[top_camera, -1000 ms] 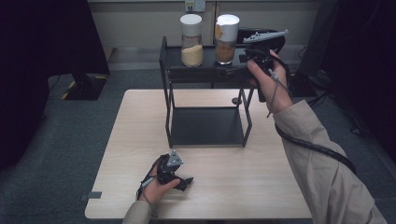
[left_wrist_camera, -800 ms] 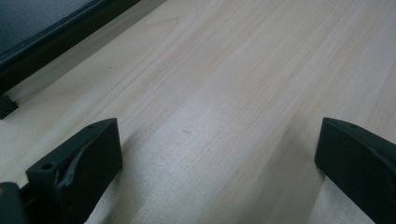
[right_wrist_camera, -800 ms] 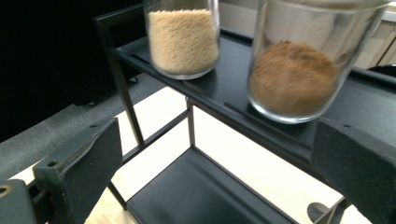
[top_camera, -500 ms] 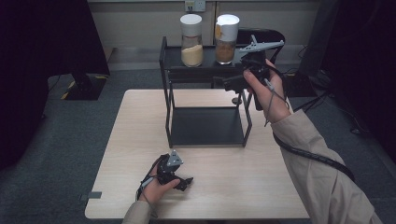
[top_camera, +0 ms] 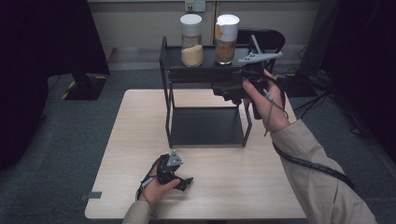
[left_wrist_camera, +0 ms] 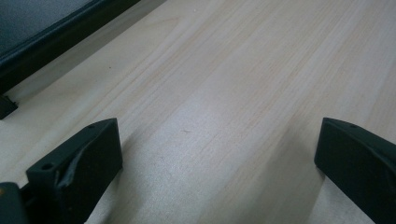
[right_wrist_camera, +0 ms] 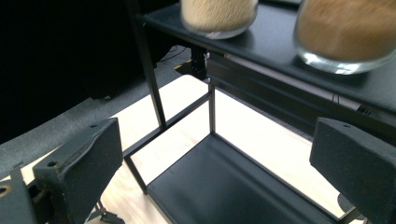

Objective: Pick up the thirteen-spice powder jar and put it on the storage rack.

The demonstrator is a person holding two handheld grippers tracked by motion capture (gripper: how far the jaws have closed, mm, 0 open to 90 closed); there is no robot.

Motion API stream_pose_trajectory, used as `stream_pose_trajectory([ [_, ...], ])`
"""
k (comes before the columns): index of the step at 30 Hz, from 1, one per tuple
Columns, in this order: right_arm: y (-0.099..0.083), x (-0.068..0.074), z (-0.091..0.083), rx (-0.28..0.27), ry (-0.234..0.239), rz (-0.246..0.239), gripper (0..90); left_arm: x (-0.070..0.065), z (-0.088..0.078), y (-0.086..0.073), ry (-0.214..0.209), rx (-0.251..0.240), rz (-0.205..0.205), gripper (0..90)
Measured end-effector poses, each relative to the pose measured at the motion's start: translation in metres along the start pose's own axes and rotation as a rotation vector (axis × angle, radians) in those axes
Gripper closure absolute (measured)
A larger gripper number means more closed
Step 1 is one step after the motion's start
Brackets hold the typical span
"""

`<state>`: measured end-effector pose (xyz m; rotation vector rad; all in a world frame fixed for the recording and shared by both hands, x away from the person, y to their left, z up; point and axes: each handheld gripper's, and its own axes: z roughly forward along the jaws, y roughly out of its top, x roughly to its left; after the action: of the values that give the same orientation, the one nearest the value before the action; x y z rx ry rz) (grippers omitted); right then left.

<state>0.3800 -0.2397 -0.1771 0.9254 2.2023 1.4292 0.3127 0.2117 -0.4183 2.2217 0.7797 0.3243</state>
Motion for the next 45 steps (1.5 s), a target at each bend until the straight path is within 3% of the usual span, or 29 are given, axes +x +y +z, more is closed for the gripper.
stream_pose_trajectory([
  [13, -0.024, 0.006, 0.011, 0.038, 0.034, -0.025, 1.3, 0.0, 0.0, 0.0, 0.0, 0.0, 0.0, 0.0],
  [23, -0.049, 0.003, 0.024, 0.056, 0.065, 0.006, 1.3, 0.0, 0.0, 0.0, 0.0, -0.001, 0.0, 0.0],
  [45, -0.092, -0.003, 0.034, 0.085, 0.07, 0.061, 1.2, 0.0, 0.0, 0.0, 0.0, 0.0, 0.0, 0.0],
])
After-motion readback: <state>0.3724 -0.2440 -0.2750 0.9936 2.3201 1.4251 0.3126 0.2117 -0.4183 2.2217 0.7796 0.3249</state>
